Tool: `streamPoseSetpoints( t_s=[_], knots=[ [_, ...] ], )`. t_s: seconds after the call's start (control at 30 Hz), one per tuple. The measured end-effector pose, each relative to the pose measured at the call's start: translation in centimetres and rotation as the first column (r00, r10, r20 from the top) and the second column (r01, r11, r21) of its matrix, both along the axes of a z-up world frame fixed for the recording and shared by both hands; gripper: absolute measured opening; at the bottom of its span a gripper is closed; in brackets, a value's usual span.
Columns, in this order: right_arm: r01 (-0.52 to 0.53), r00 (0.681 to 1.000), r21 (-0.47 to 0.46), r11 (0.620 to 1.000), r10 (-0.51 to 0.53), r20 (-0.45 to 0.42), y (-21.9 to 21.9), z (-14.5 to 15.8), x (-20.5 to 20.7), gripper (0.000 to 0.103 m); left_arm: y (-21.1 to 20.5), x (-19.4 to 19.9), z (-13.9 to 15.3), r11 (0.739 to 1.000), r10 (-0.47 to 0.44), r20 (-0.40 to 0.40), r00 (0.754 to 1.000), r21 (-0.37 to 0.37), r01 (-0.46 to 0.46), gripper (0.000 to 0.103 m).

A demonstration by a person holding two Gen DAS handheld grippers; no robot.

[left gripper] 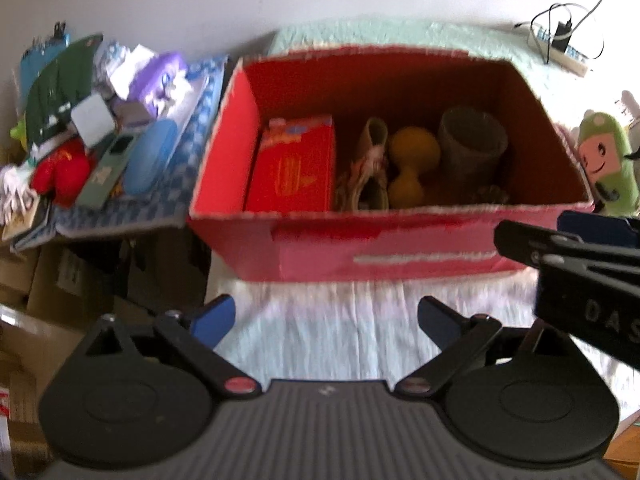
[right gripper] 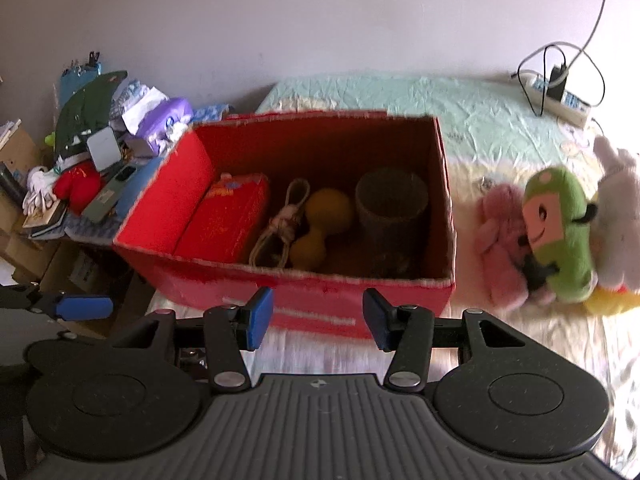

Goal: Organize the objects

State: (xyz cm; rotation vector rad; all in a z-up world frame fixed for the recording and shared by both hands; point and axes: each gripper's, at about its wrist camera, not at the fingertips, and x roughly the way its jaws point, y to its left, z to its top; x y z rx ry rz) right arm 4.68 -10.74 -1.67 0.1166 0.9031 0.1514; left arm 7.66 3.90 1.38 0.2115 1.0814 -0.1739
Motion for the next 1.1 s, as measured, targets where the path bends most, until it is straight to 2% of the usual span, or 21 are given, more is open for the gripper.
streamPoseSetpoints(
  t_s=[0.23, 0.43, 0.67, 0.9, 1.1],
  knots=[
    [0.013, 0.997, 0.027, 1.0, -0.011, -0.076, -0.6, -1.4, -0.3, 0.053, -1.0, -0.2, -1.4, 0.999, -0.014, -0.065, 0.998, 0.034, 0.016, 0.098],
    [0.015, 0.996, 0.022, 1.0, -0.013, -0.092, -1.2, -1.6, -0.2, 0.053, -1.6, 0.0, -2.1, 0.999, -0.017, -0.113, 0.993, 0.036, 0.021, 0.098],
    [0.009, 0.994, 0.02, 1.0, -0.006, -0.109, -1.5, -1.7, 0.2, 0.052, -2.1, 0.4, -2.2, 0.999, -0.02, -0.13, 0.991, 0.039, 0.025, 0.098],
    [0.007, 0.993, 0.027, 1.0, -0.003, -0.12, -1.6, -1.3, 0.7, 0.052, -1.7, 0.6, -1.6, 0.999, -0.025, -0.131, 0.991, 0.022, 0.028, 0.098],
    [-0.011, 0.996, 0.054, 0.998, 0.015, -0.082, -1.5, 0.6, 1.3, 0.052, -0.8, 0.8, 0.7, 1.0, -0.016, -0.075, 0.997, 0.015, 0.017, 0.098]
  ],
)
